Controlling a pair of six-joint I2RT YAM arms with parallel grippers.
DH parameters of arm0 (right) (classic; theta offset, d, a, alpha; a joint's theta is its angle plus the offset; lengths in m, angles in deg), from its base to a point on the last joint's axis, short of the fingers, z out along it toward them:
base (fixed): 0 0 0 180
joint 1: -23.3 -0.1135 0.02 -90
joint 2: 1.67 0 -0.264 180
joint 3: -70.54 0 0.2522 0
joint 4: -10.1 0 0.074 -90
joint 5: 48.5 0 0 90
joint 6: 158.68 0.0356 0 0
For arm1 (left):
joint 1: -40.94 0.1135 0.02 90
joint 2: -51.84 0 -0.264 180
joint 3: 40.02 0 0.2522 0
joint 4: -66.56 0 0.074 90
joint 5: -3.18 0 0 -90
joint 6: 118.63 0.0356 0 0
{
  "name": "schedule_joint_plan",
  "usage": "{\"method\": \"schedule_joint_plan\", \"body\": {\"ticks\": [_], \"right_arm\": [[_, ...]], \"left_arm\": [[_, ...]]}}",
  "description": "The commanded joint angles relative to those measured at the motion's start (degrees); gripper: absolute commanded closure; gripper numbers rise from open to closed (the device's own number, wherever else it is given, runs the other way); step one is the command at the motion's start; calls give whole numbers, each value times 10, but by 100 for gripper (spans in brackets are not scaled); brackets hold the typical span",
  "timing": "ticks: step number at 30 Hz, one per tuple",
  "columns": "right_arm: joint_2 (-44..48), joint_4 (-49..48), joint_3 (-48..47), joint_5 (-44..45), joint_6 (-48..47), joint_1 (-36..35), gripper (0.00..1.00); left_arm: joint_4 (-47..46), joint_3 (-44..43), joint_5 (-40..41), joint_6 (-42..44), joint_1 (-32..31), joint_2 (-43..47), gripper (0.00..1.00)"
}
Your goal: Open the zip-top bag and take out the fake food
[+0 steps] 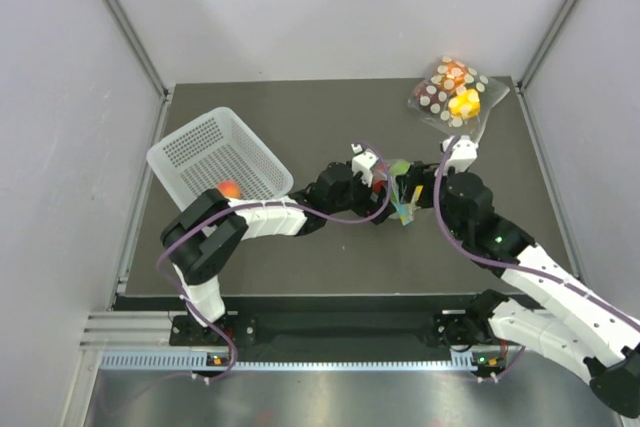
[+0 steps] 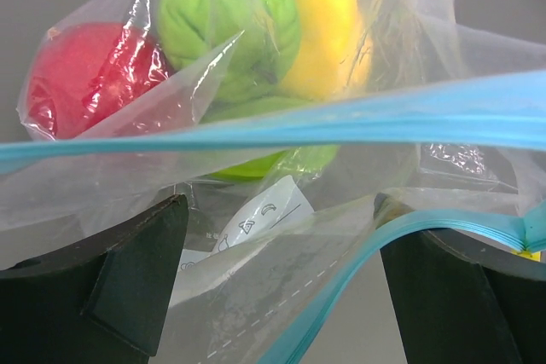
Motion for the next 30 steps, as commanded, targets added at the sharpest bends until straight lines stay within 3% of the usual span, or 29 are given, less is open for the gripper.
{"method": "schedule_joint_plan", "body": {"ticks": [1, 7, 10, 18, 23, 30], "right_arm": [[25, -7, -39, 22, -15, 39, 23], [-7, -65, 7, -105, -2, 185, 23], [-46, -96, 21, -153, -3, 214, 24], [-81, -134, 29, -185, -4, 223, 24], [-103, -144, 30, -193, -13, 231, 24], [-151, -176, 44, -284, 2, 241, 25]], "left_arm": [[-30, -14, 9, 6, -1, -13, 6], [-41, -4, 6, 4, -1, -6, 6], [-44, 7, -4, 8, -1, 11, 6], [24, 56, -104, 35, -1, 100, 6], [57, 89, -132, 44, -1, 166, 3], [88, 82, -146, 51, 0, 208, 1]]}}
